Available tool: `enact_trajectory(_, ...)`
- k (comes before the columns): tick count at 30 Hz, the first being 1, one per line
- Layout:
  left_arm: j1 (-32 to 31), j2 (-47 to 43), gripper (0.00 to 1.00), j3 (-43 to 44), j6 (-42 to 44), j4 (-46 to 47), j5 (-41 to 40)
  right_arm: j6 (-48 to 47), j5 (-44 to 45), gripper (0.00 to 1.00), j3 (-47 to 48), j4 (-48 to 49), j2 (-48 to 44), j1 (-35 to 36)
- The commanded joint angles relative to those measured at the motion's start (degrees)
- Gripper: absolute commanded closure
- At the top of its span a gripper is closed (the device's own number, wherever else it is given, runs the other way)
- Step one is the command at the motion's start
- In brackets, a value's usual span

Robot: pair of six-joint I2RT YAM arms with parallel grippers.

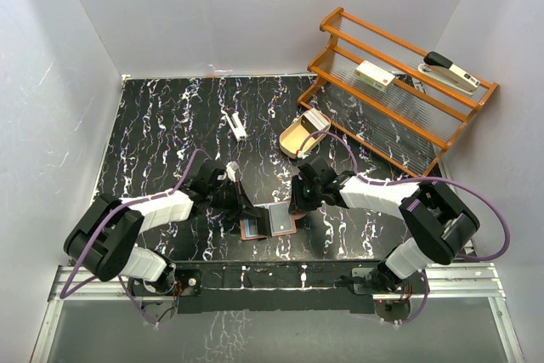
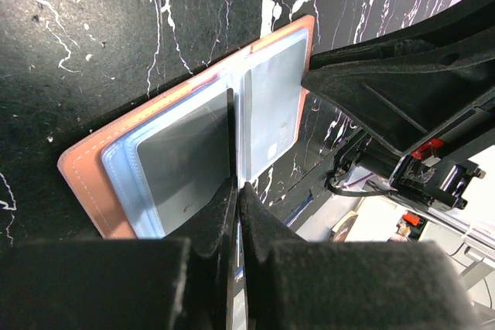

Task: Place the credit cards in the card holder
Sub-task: Insert the credit card into the card holder.

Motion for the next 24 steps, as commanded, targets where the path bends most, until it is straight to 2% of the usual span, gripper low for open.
enact_trajectory(1,0.4,-1.2,1.00,2.0,0.1,-0.8,1.2,-1.2,2.0,0.85,-0.6,1.4,0.8,0.3)
enact_trajectory(7,0.3,-1.4,1.00,3.1,0.3,-1.7,1.7,-1.3,2.0,0.85,-0.7,1.4,0.5,0.3)
enact_trajectory(24,0.5,5.6,1.00,1.4,0.5,1.4,1.5,-1.4,1.8,0.85,-1.0,1.8,-0.2,0.3)
